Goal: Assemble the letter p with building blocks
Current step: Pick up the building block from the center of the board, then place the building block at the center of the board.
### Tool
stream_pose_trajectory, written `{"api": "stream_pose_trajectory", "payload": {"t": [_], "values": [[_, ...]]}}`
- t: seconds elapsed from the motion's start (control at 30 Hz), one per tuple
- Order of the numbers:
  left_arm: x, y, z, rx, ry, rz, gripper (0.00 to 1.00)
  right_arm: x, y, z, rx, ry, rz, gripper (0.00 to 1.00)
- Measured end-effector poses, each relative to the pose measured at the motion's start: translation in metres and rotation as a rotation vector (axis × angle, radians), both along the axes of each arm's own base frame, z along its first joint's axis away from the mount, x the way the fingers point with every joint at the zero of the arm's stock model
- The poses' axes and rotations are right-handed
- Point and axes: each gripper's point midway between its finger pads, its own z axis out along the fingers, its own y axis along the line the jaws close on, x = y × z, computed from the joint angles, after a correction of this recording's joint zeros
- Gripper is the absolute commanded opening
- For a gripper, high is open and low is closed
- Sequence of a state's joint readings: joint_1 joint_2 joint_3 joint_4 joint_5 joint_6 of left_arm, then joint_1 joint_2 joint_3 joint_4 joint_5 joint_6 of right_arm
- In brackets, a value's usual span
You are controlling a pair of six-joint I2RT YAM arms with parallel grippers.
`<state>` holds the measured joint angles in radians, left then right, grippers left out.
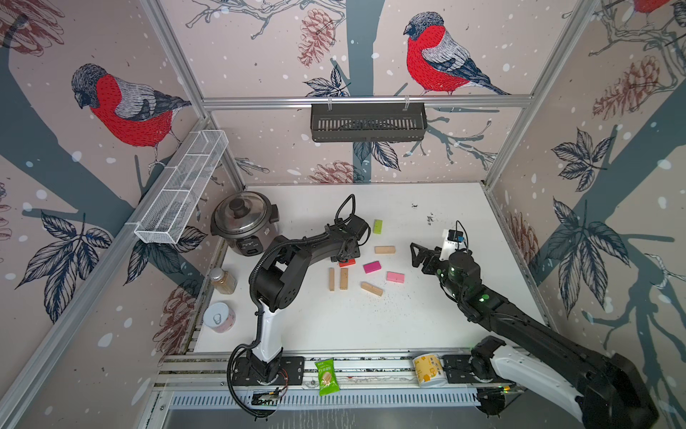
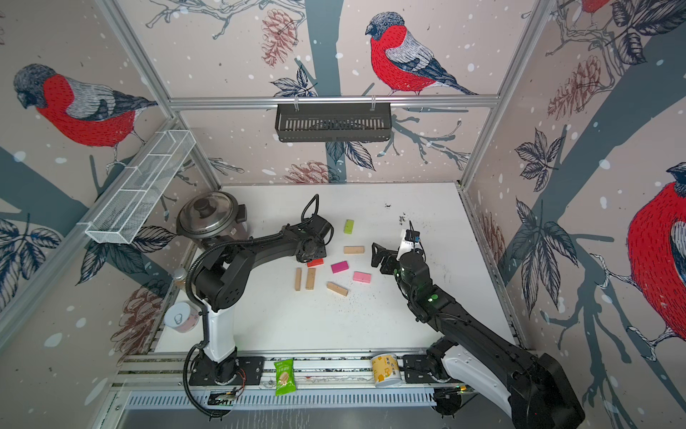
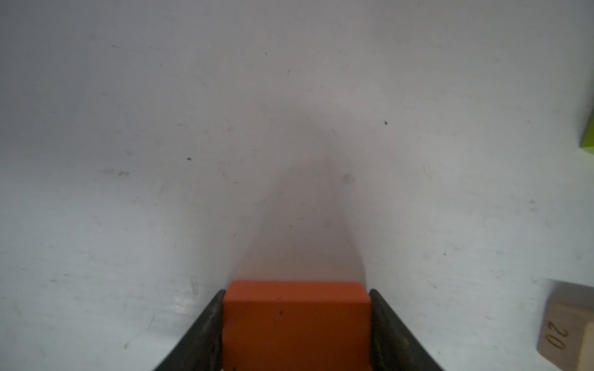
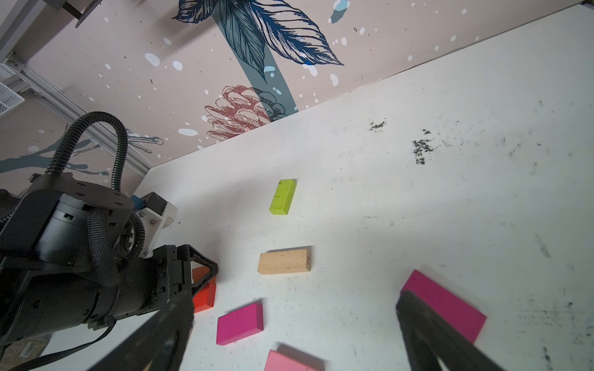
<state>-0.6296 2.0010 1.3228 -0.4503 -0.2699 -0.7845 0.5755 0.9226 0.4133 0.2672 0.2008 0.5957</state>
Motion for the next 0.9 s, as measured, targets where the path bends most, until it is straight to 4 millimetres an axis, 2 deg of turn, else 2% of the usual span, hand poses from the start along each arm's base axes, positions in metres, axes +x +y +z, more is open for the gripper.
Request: {"api": "stream_pose_trajectory", "payload": {"t": [0.1, 0.37, 0.6, 0.9], "values": [[0.0, 0.0, 0.0, 0.0, -0.001, 0.001, 0.49, 0.0, 0.0, 0.0, 0.0, 0.001, 0.0, 1.0], [0.01, -0.006, 0.007, -0.013, -0.011, -0.006, 0.48, 0.001, 0.0, 0.0, -0.001, 0.002, 0.0, 1.0], [0.037, -0.002, 0.026, -0.022, -0.049, -0.007, 0.47, 0.001, 0.001, -0.001, -0.002, 0.004, 0.0, 1.0], [0.07, 0.011, 0.026, -0.012, -0.037, -0.027, 0.47, 0.001, 0.0, -0.003, -0.005, 0.009, -0.001, 1.0]]}}
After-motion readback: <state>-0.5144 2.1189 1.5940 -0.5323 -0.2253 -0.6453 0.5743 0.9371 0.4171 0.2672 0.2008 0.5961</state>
